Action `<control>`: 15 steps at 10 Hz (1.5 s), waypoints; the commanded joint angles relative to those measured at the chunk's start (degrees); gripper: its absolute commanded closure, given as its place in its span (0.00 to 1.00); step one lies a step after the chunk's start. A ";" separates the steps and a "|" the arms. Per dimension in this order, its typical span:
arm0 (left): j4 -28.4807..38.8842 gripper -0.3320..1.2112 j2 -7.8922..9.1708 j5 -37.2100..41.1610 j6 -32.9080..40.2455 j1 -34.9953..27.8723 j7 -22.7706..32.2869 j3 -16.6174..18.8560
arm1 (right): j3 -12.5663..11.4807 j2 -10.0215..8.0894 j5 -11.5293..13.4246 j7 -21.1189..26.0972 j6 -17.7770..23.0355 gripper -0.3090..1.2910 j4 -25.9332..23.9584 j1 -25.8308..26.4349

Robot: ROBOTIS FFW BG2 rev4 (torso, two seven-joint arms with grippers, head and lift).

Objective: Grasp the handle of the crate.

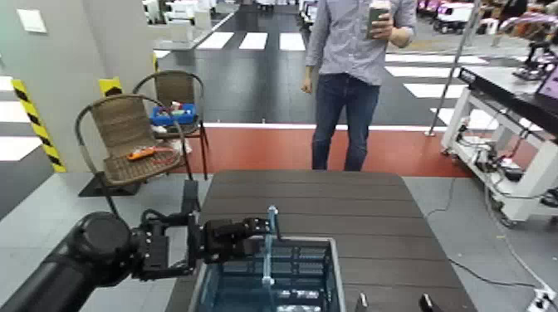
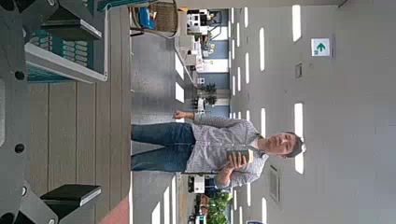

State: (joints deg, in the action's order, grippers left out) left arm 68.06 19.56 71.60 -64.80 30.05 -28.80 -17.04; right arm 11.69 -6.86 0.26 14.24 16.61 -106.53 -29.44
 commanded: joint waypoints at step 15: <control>4.97 0.98 -0.31 7.59 -1.29 -4.04 1.55 2.80 | -0.26 0.18 -0.09 0.09 0.53 0.28 0.18 0.00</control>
State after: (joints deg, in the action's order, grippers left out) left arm 71.70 19.24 78.51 -65.71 26.74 -27.25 -15.02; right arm 11.48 -6.73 0.17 14.32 17.14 -106.34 -29.46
